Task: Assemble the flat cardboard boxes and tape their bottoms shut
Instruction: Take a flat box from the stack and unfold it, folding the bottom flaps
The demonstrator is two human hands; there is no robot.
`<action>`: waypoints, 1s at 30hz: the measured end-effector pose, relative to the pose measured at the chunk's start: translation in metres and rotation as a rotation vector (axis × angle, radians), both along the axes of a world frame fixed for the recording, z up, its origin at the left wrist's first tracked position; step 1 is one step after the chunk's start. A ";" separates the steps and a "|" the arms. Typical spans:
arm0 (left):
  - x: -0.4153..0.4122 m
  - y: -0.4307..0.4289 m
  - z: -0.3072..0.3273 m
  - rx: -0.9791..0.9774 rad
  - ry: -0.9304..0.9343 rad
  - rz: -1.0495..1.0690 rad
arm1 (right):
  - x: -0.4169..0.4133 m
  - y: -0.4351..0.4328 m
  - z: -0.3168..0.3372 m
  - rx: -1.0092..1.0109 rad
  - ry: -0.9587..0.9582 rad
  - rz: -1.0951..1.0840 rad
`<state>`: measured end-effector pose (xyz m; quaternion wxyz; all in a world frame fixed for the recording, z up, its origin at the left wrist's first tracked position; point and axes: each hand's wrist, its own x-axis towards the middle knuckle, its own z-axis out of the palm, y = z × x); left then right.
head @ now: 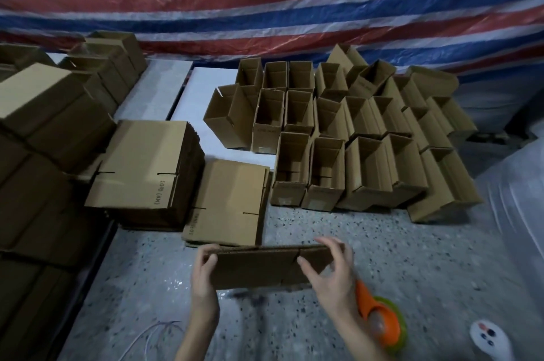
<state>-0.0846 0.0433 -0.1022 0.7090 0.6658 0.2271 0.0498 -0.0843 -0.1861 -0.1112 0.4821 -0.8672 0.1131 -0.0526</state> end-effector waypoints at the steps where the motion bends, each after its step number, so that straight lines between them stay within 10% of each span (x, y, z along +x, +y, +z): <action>1: 0.001 -0.006 -0.013 0.058 0.124 -0.062 | -0.008 -0.003 -0.009 -0.071 0.009 -0.043; 4: -0.004 -0.023 -0.043 0.188 0.411 -0.194 | -0.030 -0.010 -0.028 -0.173 0.074 -0.106; 21: -0.014 -0.015 -0.033 0.158 0.483 -0.225 | -0.021 -0.013 -0.029 -0.305 0.178 -0.104; 30: -0.023 -0.026 -0.033 0.121 0.536 -0.151 | -0.037 -0.035 -0.021 0.017 0.323 0.536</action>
